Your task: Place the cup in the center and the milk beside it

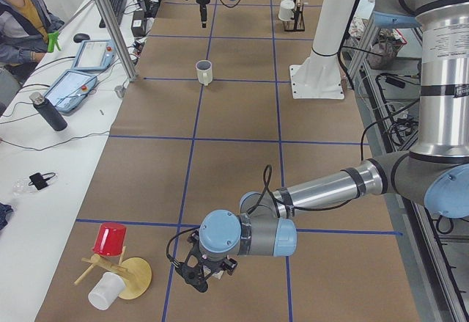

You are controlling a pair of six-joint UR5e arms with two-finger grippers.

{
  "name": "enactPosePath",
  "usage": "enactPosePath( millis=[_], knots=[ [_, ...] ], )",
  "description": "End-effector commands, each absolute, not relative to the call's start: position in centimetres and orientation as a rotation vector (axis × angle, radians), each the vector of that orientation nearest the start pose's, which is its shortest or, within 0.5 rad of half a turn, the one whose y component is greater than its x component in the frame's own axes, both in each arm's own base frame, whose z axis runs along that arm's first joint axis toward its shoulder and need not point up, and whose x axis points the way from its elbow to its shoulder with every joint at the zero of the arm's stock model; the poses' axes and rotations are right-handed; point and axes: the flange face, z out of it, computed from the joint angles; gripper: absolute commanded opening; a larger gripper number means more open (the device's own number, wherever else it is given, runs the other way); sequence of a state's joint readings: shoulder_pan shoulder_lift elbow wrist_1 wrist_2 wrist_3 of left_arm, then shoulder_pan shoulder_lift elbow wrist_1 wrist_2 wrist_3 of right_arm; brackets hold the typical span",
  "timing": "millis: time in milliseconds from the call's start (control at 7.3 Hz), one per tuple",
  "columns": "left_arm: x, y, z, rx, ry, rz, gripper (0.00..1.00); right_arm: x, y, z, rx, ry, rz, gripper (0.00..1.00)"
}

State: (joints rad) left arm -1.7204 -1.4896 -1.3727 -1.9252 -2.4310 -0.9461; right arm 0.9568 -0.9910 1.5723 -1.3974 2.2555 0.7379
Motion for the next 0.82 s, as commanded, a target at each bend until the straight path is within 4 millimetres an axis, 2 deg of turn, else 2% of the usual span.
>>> enactPosePath(
  millis=[0, 274, 548, 685],
  knots=[
    [-11.87, -43.41, 75.29, -0.289, 0.854, -0.983, 0.98, -34.12, -59.94, 29.06, 0.155, -0.960, -0.149, 1.00],
    [-11.60, -43.46, 75.37, -0.292, 0.852, -0.977, 0.98, -34.21, -59.90, 29.06, 0.155, -0.959, -0.149, 1.00],
    [-11.53, -43.47, 75.37, -0.292, 0.852, -0.975, 0.82, -34.39, -59.81, 29.07, 0.154, -0.958, -0.151, 1.00],
    [-11.46, -43.49, 75.37, -0.294, 0.852, -0.975, 0.67, -34.39, -59.81, 29.07, 0.155, -0.958, -0.152, 1.00]
  ],
)
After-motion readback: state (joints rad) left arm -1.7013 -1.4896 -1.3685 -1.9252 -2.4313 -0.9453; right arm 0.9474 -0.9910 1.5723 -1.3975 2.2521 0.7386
